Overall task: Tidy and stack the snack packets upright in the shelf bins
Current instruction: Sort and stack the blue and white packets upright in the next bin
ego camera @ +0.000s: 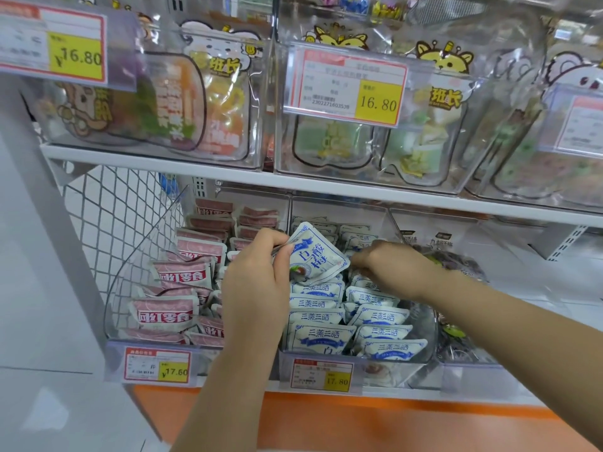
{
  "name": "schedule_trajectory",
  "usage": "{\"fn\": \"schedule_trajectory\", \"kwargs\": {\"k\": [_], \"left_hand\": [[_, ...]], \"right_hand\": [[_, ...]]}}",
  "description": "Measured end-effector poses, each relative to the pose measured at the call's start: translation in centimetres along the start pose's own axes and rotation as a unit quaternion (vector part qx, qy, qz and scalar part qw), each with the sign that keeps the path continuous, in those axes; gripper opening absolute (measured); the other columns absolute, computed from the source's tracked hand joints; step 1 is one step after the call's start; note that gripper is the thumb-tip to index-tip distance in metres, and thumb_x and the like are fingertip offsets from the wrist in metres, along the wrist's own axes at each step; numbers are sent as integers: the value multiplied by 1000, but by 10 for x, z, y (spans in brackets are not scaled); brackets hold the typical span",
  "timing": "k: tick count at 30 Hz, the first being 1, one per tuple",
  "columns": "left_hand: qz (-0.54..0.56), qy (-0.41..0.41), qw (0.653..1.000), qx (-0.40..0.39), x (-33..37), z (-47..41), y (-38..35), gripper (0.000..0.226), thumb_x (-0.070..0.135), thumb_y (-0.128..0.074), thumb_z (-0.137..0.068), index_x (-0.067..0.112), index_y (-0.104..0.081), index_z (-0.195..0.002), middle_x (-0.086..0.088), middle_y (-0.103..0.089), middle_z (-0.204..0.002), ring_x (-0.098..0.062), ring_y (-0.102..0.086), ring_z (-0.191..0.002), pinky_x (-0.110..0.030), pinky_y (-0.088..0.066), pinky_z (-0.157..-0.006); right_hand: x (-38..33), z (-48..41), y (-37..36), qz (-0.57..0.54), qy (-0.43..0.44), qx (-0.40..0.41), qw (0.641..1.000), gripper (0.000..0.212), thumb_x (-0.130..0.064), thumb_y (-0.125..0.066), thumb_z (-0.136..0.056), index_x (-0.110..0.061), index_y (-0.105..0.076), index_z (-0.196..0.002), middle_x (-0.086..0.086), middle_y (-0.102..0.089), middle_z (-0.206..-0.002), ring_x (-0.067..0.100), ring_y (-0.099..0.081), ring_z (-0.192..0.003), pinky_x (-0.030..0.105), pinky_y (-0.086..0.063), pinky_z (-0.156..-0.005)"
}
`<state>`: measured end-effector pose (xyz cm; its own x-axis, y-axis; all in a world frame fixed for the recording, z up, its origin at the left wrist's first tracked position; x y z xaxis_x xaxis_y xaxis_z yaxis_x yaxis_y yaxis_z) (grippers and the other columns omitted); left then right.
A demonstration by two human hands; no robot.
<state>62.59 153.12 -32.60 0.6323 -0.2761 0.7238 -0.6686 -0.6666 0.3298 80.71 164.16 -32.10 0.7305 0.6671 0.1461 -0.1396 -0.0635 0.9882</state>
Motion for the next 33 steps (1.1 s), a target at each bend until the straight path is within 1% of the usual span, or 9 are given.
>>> {"fn": "schedule_trajectory", "kwargs": {"k": [2, 5, 16, 20, 22, 24, 26, 28, 33], "left_hand": [[-2, 2, 1000, -2, 0, 0, 0, 7, 19, -56, -93, 16, -60, -89, 3, -64, -69, -14, -56, -56, -37, -45, -46], [-6, 0, 1000, -1, 1, -1, 0, 7, 18, -56, -93, 15, -61, -89, 3, -63, -68, -13, -53, -54, -33, -41, -45], [-14, -3, 1000, -4, 1, 0, -2, 6, 19, -56, -93, 17, -59, -88, 2, -63, -68, -13, -51, -50, -33, -40, -43], [-15, -3, 1000, -5, 1, 0, -3, 6, 19, -56, -93, 16, -60, -89, 2, -64, -70, -15, -56, -56, -43, -46, -48], [-14, -4, 1000, -4, 1, 0, -3, 6, 18, -56, -93, 16, -60, -89, 1, -65, -71, -16, -58, -59, -44, -47, -50], [-12, -5, 1000, -2, 2, 1, -2, 5, 17, -57, -92, 15, -61, -89, 2, -65, -71, -16, -60, -62, -44, -48, -52], [-10, -5, 1000, -3, 1, 0, -2, 5, 16, -57, -92, 15, -61, -89, 2, -65, -71, -17, -61, -64, -44, -49, -54], [-9, -3, 1000, -3, 1, 0, -2, 5, 16, -57, -93, 14, -61, -90, 2, -66, -72, -18, -62, -66, -44, -50, -55], [-11, -4, 1000, -5, 2, 1, -1, 6, 17, -57, -93, 14, -60, -89, 2, -64, -70, -16, -60, -61, -42, -49, -50]], "right_hand": [[-5, 6, 5, -47, -1, 41, 998, 21, -21, -50, -95, -22, -65, -109, -3, -66, -100, 17, -60, -90, 28, -48, -75], [-14, 15, 7, -111, -14, -14, 994, 13, -25, -61, -89, -23, -72, -96, -11, -71, -93, 5, -62, -78, 26, -52, -79], [-11, 23, 6, -145, -30, -184, 972, 30, -33, -67, -85, -18, -68, -111, -5, -71, -105, 4, -63, -87, 15, -44, -79], [-16, 21, 2, -107, -7, -188, 976, 35, -26, -62, -89, -22, -60, -124, -1, -70, -107, 12, -64, -94, 16, -42, -78], [-19, 21, 5, -62, 14, -177, 982, 25, -19, -57, -91, -21, -65, -115, -2, -70, -102, 15, -64, -92, 19, -45, -77], [-17, 24, 10, -5, 23, -163, 986, 13, -11, -55, -89, -16, -67, -88, -2, -66, -78, 20, -61, -77, 26, -47, -67], [-14, 28, 13, 50, 9, -156, 986, 23, -3, -52, -84, -16, -52, -65, -4, -48, -60, 21, -51, -64, 26, -38, -52], [-14, 30, 10, 88, -2, -158, 983, 32, 6, -48, -80, -17, -41, -59, -3, -40, -58, 21, -45, -60, 25, -29, -46], [-20, 28, -1, 146, 5, -157, 977, 34, 12, -44, -81, -13, -33, -60, 1, -35, -62, 20, -43, -60, 31, -38, -55]]}}
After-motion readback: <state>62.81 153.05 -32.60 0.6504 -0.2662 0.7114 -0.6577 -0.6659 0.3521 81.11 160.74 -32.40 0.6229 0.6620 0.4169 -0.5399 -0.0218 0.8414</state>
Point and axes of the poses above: each hand's wrist, its own z-axis away from the middle knuckle, its own y-axis out of the back of the hand, x = y × z, the point moved 3 cm from there along -z, towards the middle knuckle
